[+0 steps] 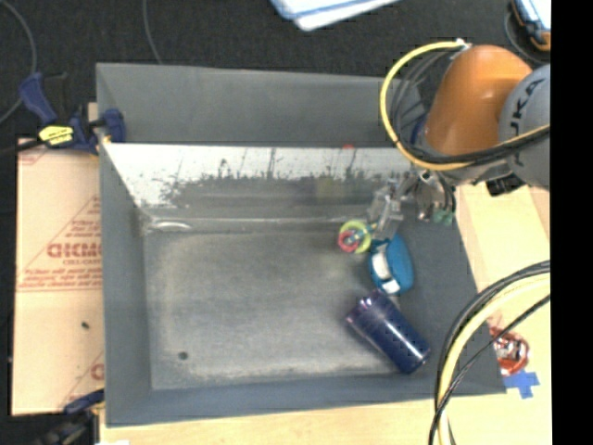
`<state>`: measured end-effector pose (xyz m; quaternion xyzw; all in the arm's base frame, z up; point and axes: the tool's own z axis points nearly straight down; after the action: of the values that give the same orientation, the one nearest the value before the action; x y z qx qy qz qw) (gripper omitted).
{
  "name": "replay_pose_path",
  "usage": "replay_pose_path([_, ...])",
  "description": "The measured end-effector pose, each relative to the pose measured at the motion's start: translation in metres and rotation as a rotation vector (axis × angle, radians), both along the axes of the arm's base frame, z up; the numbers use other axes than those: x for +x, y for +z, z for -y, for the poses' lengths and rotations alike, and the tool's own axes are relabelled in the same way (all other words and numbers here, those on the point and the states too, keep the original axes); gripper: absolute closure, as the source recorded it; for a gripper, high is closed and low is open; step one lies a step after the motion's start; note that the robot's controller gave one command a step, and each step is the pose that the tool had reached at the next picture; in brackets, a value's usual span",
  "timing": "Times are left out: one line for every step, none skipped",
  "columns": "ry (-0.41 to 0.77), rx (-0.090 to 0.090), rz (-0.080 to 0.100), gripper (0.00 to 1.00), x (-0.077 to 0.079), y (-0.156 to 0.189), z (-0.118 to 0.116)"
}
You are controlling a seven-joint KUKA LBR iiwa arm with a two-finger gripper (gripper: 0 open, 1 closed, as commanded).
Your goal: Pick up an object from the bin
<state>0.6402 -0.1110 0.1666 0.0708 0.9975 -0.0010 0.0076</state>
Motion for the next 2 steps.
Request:
replay_pose_path([0.058,-0.002,0.003,1.00,-0.001,0.015,-0.018])
replay_pose_path([-0.002,0.001,0.004,1.00,-0.024,-0.010,0.004])
